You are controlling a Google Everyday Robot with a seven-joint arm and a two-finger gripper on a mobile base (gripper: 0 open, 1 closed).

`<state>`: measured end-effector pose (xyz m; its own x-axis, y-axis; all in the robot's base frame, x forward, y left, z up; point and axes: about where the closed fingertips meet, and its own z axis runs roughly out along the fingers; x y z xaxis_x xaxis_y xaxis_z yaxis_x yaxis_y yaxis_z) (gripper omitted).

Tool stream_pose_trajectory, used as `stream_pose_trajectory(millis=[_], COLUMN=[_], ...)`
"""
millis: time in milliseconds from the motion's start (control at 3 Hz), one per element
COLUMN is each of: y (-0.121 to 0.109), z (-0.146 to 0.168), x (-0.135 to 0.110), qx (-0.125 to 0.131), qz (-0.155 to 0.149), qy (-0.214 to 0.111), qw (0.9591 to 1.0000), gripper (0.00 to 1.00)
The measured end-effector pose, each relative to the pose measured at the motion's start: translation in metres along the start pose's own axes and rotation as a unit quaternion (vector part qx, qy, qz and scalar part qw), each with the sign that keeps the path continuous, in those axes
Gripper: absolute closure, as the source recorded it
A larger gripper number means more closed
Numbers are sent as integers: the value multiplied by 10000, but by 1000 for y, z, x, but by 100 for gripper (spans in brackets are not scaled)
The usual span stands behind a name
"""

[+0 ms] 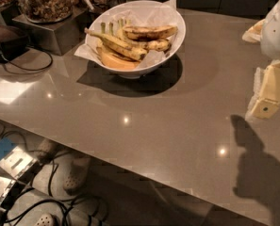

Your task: Pick banana from white bowl

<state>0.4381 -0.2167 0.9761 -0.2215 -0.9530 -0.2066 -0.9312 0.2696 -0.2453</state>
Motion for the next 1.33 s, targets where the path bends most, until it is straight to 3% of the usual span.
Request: stream_pose_trajectory(millis=[667, 1000, 1333], y=[-11, -65, -72], z=[-1, 23, 23], x=[-8, -48, -59], qx=[-92, -398, -252], qz=[-7, -235, -286], qy=[19, 217, 99], qw=[10000, 9987, 9992], gripper=[0, 0, 0])
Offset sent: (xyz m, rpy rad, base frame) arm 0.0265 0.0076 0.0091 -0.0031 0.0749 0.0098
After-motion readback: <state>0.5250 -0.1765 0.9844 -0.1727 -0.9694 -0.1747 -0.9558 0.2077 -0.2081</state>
